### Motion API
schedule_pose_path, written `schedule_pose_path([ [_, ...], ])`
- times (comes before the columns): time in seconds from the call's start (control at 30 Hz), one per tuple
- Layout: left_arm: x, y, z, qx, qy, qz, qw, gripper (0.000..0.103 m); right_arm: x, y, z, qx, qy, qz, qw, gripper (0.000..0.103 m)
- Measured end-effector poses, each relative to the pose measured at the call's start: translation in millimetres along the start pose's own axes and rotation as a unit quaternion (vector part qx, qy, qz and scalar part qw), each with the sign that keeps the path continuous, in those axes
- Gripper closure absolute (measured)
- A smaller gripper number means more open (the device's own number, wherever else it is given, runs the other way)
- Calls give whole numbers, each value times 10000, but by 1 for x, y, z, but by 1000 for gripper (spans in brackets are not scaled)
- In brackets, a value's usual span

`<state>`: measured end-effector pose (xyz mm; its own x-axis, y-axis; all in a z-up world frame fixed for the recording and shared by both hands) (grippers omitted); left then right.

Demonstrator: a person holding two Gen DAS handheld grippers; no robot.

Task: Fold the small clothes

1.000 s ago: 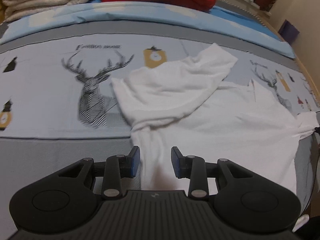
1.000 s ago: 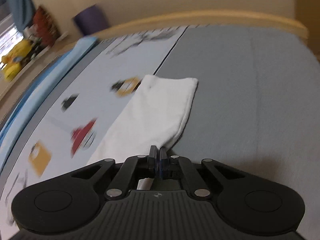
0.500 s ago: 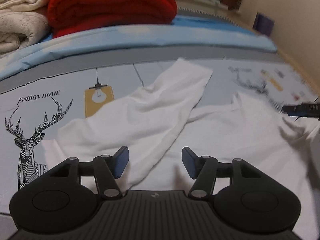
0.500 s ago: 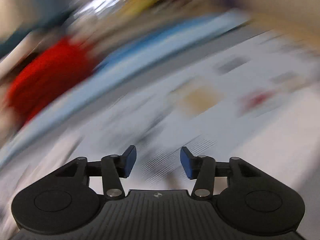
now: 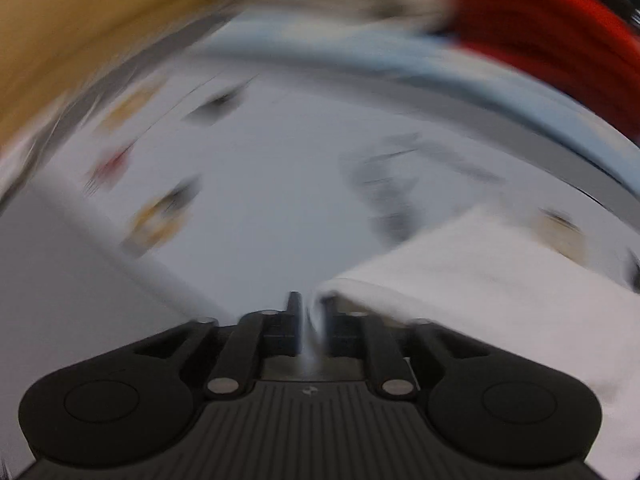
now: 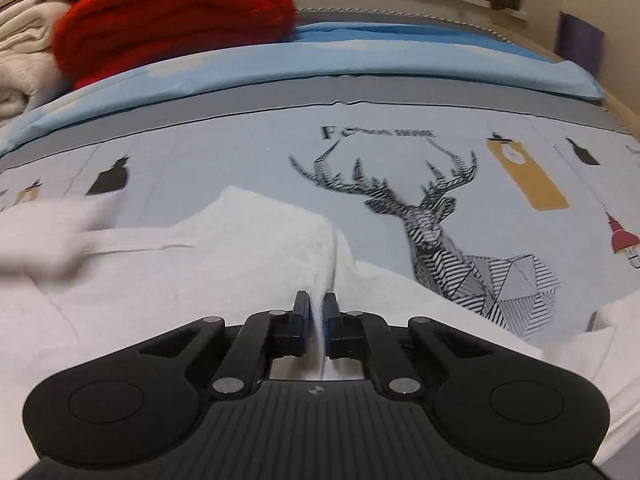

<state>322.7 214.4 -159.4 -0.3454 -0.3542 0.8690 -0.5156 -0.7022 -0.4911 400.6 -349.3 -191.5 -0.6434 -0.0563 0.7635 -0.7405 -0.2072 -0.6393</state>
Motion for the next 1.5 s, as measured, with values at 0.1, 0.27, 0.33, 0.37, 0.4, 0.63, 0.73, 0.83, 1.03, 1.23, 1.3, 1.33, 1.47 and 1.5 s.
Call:
schedule_pose_path([
  [0.1, -21, -5, -50, 1150, -71, -1006, 9882, 52, -5, -1, -13, 208, 180, -90, 9996, 97],
  [0.27, 24, -21, -29, 758, 98, -338, 9965, 36, -5, 2, -23, 456, 319, -83, 9984, 97],
  [0.33, 44, -27, -8, 374, 393, -42, 9985, 36, -4, 3, -23, 479, 314, -68, 9983, 97],
  [0.37, 53, -29, 2, 184, 491, 129, 9985, 36, -4, 3, -22, 461, 300, -63, 9985, 97],
  [0.4, 63, -31, 11, 12, 546, 344, 9979, 36, -4, 3, -22, 427, 283, -60, 9987, 97],
  [0.63, 97, -8, 62, -687, 243, 1438, 9869, 36, 0, 1, -14, 133, 95, 20, 9999, 93],
  [0.73, 117, -15, 54, -39, -142, 2210, 9752, 37, -1, 1, -12, 142, 21, 3, 9999, 93],
  [0.83, 120, -11, 73, -18, 838, 2118, 9737, 37, -2, 1, -12, 166, -16, -56, 9998, 93],
  [1.03, 51, 95, 170, -2141, 2334, -326, 9480, 35, -3, -2, -12, 112, -22, -154, 9998, 93],
  [1.23, 20, 128, 189, -3403, 2065, 85, 9173, 102, -1, -2, -7, 2, -155, -159, 9998, 92],
  [1.3, 19, 89, 169, -2914, 1711, 340, 9406, 103, -1, -2, -6, -17, -166, -162, 9997, 90],
  [1.33, 21, 60, 152, -2490, 1433, 552, 9563, 103, 0, -3, -5, -16, -147, -165, 9998, 88],
  [1.47, 47, -51, 33, 119, 7, 1631, 9865, 103, 3, -7, -6, 6, -5, -105, 9999, 80],
  [1.5, 54, -72, -8, 840, -574, 1943, 9757, 103, 4, -9, -6, -3, 24, -71, 10000, 79],
])
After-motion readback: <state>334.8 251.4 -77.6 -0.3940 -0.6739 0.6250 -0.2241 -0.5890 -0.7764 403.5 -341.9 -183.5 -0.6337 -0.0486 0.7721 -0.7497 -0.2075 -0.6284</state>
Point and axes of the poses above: each gripper's, at about its wrist camera, not at the fingertips, and x roughly against the way its jaws point, z to its right, y to its underside, the point moved 4 cm from there along -x, roughly the way its jaws point, and after that the axes turned 12 degrees about x, right-handed, at the moved point
